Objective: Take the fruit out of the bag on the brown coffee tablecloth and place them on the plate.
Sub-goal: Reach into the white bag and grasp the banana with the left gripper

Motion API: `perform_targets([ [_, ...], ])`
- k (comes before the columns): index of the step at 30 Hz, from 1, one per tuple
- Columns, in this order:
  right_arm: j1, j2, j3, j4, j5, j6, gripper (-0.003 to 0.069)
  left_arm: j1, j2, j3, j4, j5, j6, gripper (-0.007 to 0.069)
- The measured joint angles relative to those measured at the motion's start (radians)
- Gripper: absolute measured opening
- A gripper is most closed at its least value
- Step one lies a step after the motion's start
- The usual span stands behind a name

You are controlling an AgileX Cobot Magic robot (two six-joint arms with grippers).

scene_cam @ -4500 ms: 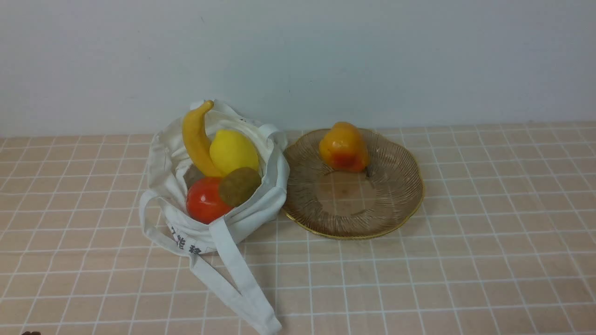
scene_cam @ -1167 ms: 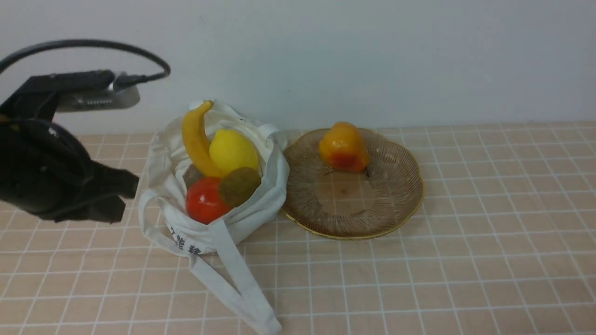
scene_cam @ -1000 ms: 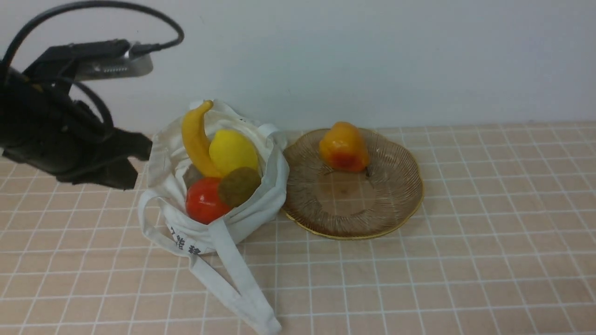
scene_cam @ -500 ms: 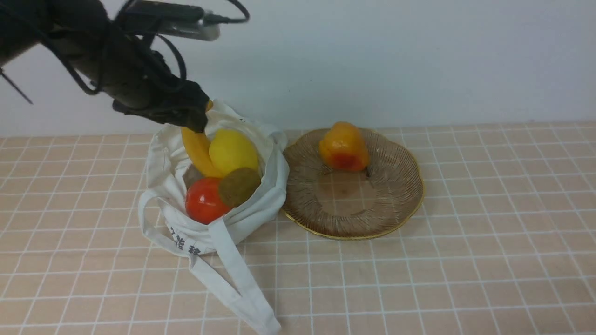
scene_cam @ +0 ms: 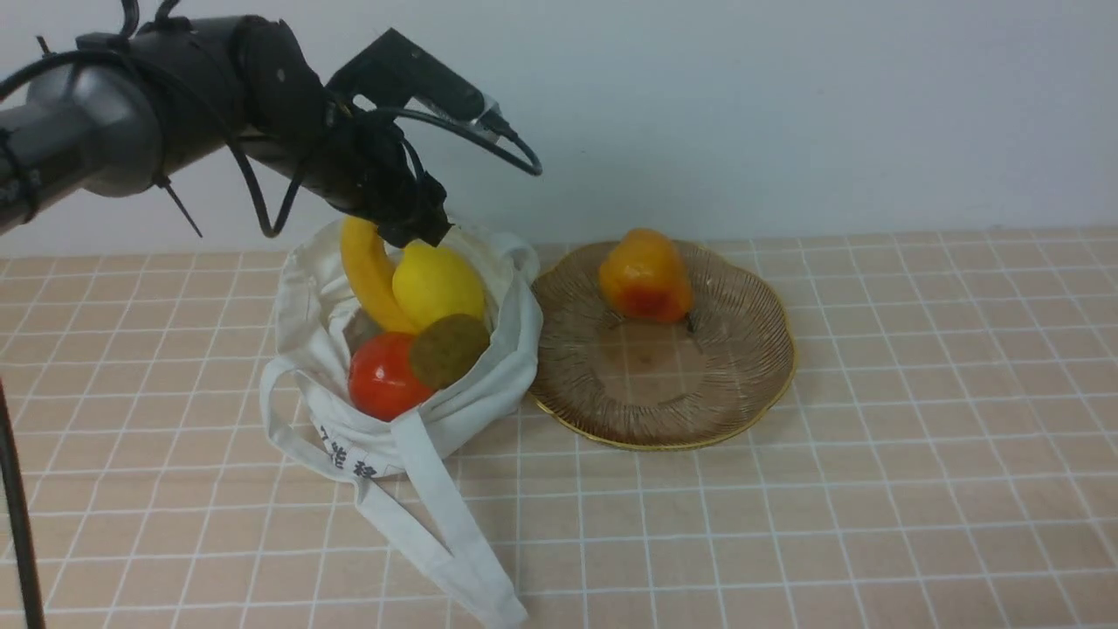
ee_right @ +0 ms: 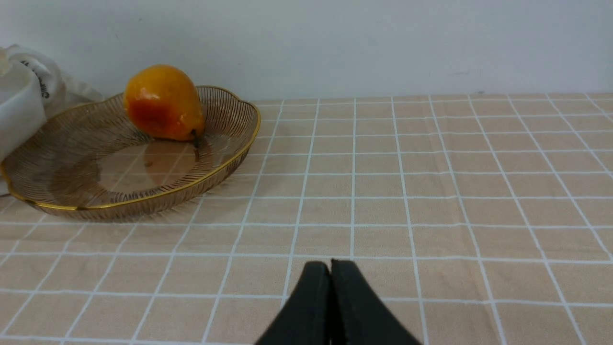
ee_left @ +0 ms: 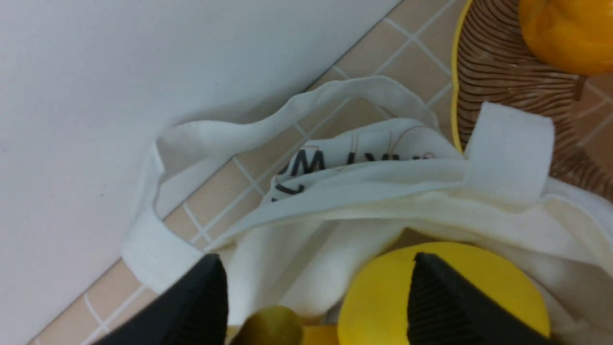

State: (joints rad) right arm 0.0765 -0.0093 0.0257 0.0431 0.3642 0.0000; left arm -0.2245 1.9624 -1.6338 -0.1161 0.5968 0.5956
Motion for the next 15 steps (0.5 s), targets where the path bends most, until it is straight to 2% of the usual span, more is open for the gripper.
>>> perform_targets([
  [3,0.000,0.000,0.000,0.000,0.000,0.000,-0.0015,0.000,0.003,0.000,0.027,-0.002,0.000,0.0269],
  [5,0.000,0.000,0.000,0.000,0.000,0.000,-0.0015,0.001,0.002,0.000,0.067,-0.002,-0.013,0.0128],
  [6,0.000,0.000,0.000,0.000,0.000,0.000,-0.0015,0.001,0.002,0.000,0.073,-0.002,-0.014,0.0128],
  [7,0.000,0.000,0.000,0.000,0.000,0.000,-0.0015,0.001,-0.006,0.000,0.122,0.005,-0.027,0.0076],
  [15,0.000,0.000,0.000,0.000,0.000,0.000,-0.0015,0.001,-0.140,0.000,0.298,0.043,-0.074,0.0076],
])
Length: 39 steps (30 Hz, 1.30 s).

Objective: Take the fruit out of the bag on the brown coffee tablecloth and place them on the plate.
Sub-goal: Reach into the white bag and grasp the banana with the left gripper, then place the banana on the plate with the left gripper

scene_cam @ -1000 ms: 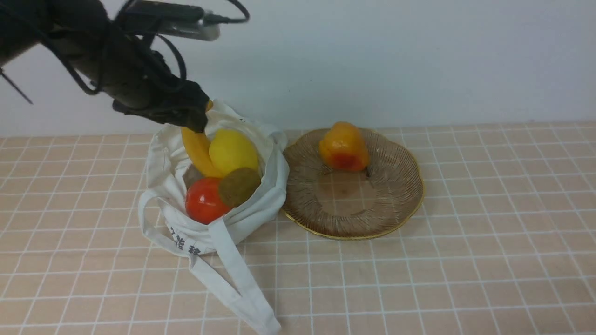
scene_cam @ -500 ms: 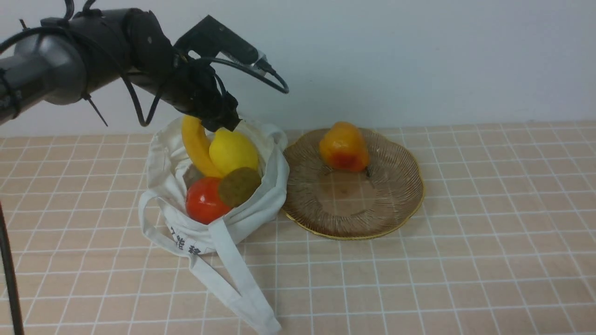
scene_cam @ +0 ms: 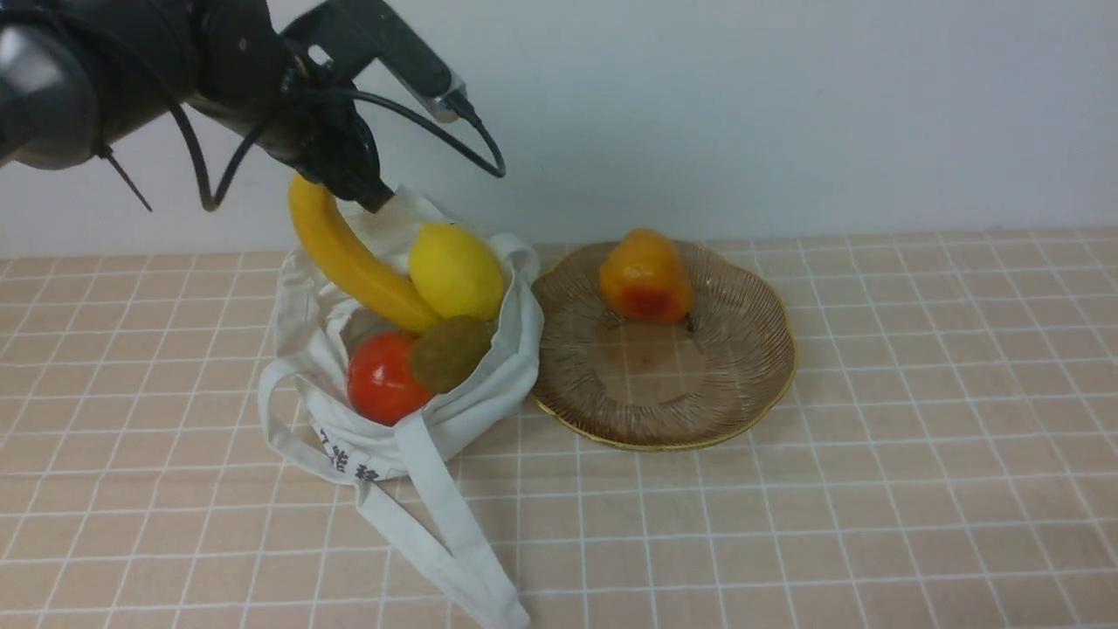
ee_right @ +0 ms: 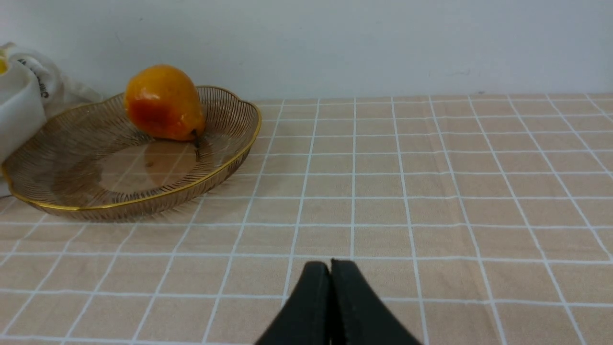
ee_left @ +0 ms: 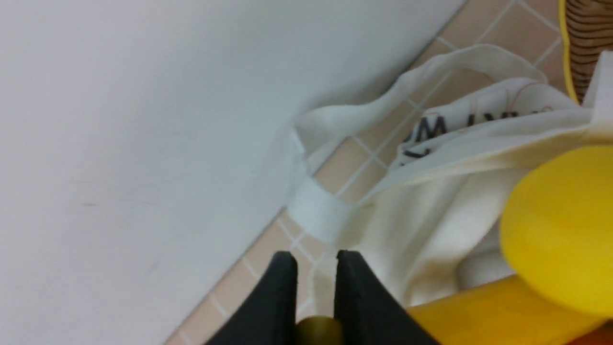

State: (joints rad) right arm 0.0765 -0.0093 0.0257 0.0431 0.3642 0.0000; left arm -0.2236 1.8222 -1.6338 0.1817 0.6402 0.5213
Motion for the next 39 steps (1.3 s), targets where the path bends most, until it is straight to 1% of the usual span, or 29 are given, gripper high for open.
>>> perform_targets([
  [3,0.000,0.000,0.000,0.000,0.000,0.000,-0.0015,0.000,-0.068,0.000,0.051,0.012,-0.005,0.0076],
  [8,0.000,0.000,0.000,0.000,0.000,0.000,-0.0015,0.000,-0.125,0.000,0.096,0.015,-0.005,0.0076],
  [10,0.000,0.000,0.000,0.000,0.000,0.000,-0.0015,0.000,-0.170,0.000,0.151,0.018,-0.005,0.0076],
  [12,0.000,0.000,0.000,0.000,0.000,0.000,-0.0015,0.000,-0.205,0.000,0.172,0.020,-0.007,0.0076],
  [15,0.000,0.000,0.000,0.000,0.000,0.000,-0.0015,-0.006,-0.260,0.000,0.161,0.055,-0.050,0.0076],
  [16,0.000,0.000,0.000,0.000,0.000,0.000,-0.0015,-0.012,-0.280,0.000,0.145,0.070,-0.073,0.0076],
  [18,0.000,0.000,0.000,0.000,0.000,0.000,-0.0015,-0.035,-0.315,0.000,0.065,0.120,-0.146,0.0076],
  [21,0.000,0.000,0.000,0.000,0.000,0.000,-0.0015,-0.088,-0.335,0.000,-0.138,0.195,-0.262,0.0076],
  [22,0.000,0.000,0.000,0.000,0.000,0.000,-0.0015,-0.088,-0.335,0.000,-0.153,0.199,-0.269,0.0076],
  [23,0.000,0.000,0.000,0.000,0.000,0.000,-0.0015,-0.106,-0.329,0.000,-0.229,0.222,-0.300,0.0076],
  [24,0.000,0.000,0.000,0.000,0.000,0.000,-0.0015,-0.137,-0.305,0.000,-0.344,0.243,-0.329,0.0076],
  [25,0.000,0.000,0.000,0.000,0.000,0.000,-0.0015,-0.164,-0.271,0.000,-0.424,0.246,-0.335,0.0076],
  [27,0.000,0.000,0.000,0.000,0.000,0.000,-0.0015,-0.199,-0.217,0.000,-0.488,0.233,-0.333,0.0076],
  [29,0.000,0.000,0.000,0.000,0.000,0.000,-0.0015,-0.227,-0.158,0.000,-0.514,0.194,-0.326,0.0076],
  [32,0.000,0.000,0.000,0.000,0.000,0.000,-0.0015,-0.251,-0.071,0.000,-0.521,0.132,-0.326,0.0076],
  [37,0.000,0.000,0.000,0.000,0.000,0.000,-0.0015,-0.257,0.046,0.000,-0.538,0.031,-0.327,0.0076],
  [39,0.000,0.000,0.000,0.000,0.000,0.000,-0.0015,-0.257,0.084,0.000,-0.560,-0.025,-0.346,0.0076],
])
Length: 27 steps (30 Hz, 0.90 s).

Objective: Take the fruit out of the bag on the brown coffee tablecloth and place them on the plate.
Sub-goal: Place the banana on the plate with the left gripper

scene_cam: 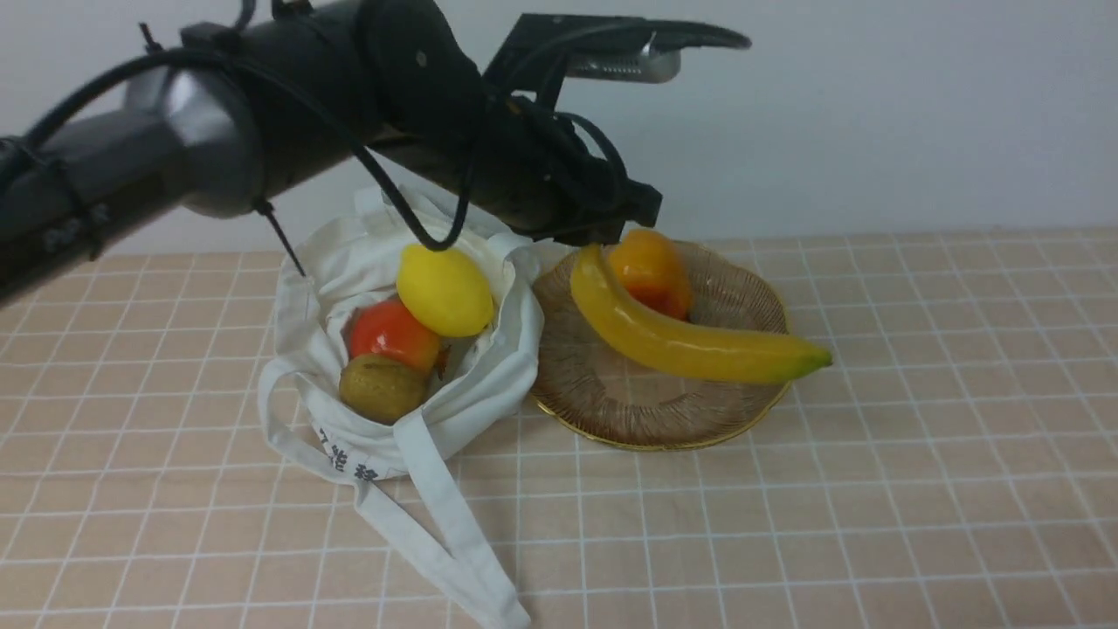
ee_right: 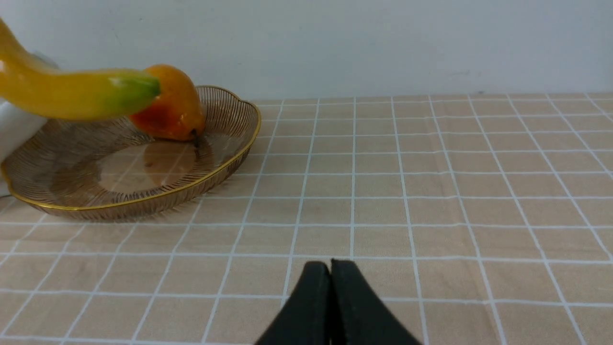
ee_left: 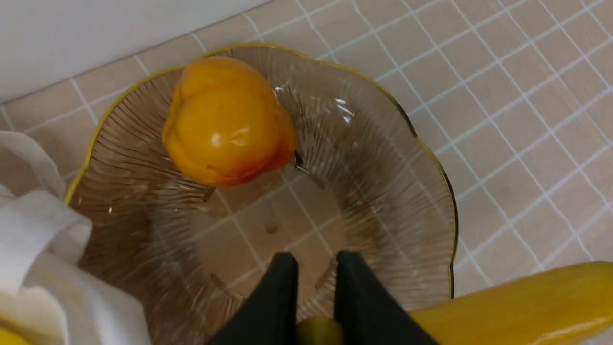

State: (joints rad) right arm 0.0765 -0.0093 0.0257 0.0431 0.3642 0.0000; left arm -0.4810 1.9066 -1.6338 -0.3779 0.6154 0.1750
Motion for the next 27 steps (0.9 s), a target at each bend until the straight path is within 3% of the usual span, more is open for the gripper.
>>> perform_targets([
  [5,0.000,0.000,0.000,0.000,0.000,0.000,-0.0015,-0.001,0.086,0.000,-0.027,-0.174,-0.051,0.0076],
  [11,0.000,0.000,0.000,0.000,0.000,0.000,-0.0015,-0.001,0.140,0.000,-0.038,-0.272,-0.061,0.0103],
  [21,0.000,0.000,0.000,0.000,0.000,0.000,-0.0015,0.003,0.148,0.001,-0.044,-0.333,-0.047,0.0421],
  [24,0.000,0.000,0.000,0.000,0.000,0.000,-0.0015,0.006,0.113,0.004,-0.009,-0.279,-0.013,0.0466],
  [27,0.000,0.000,0.000,0.000,0.000,0.000,-0.0015,0.007,0.055,0.005,0.025,-0.235,-0.003,0.0453],
])
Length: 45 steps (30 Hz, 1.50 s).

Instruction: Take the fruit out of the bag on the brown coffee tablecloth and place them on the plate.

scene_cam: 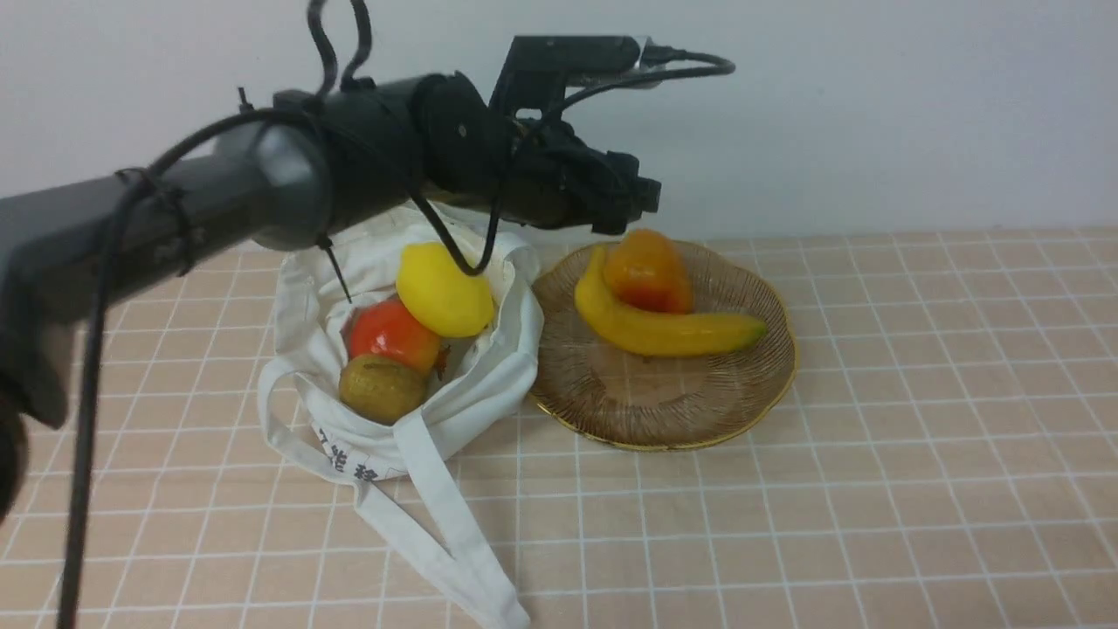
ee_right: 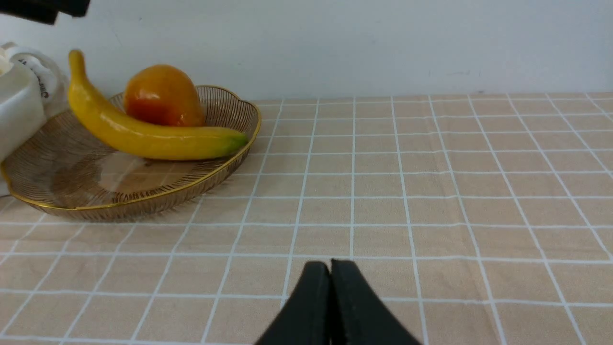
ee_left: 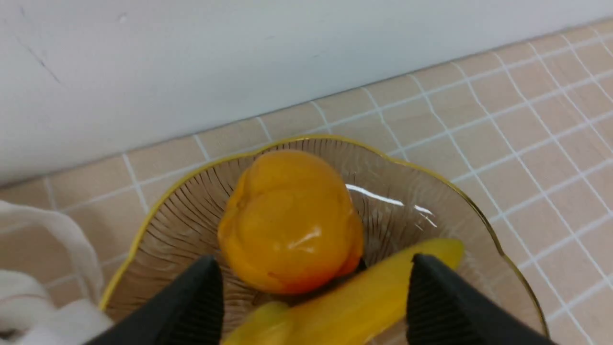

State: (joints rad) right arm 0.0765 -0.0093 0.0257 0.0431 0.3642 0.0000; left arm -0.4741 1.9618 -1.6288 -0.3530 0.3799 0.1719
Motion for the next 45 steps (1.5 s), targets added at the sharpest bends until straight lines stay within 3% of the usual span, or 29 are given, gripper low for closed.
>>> perform_targets([
  [3,0.000,0.000,0.000,0.000,0.000,0.000,-0.0015,0.000,-0.132,0.000,0.068,0.096,0.002,0.0342],
  [8,0.000,0.000,0.000,0.000,0.000,0.000,-0.0015,0.000,-0.347,-0.001,0.211,0.420,0.001,0.0064],
  [15,0.000,0.000,0.000,0.000,0.000,0.000,-0.0015,0.000,-0.564,-0.001,0.353,0.809,-0.008,-0.0008],
  [19,0.000,0.000,0.000,0.000,0.000,0.000,-0.0015,0.000,-0.683,-0.001,0.364,0.875,-0.047,-0.0008],
  [24,0.000,0.000,0.000,0.000,0.000,0.000,-0.0015,0.000,-0.820,0.070,0.363,0.876,-0.072,-0.0008],
  [32,0.000,0.000,0.000,0.000,0.000,0.000,-0.0015,0.000,-1.167,0.484,0.345,0.852,-0.163,-0.0008],
  [39,0.000,0.000,0.000,0.000,0.000,0.000,-0.0015,0.000,-1.614,0.984,0.251,0.550,-0.219,-0.0008],
  [45,0.000,0.000,0.000,0.000,0.000,0.000,-0.0015,0.000,-1.815,1.229,0.249,0.290,-0.225,-0.0008],
])
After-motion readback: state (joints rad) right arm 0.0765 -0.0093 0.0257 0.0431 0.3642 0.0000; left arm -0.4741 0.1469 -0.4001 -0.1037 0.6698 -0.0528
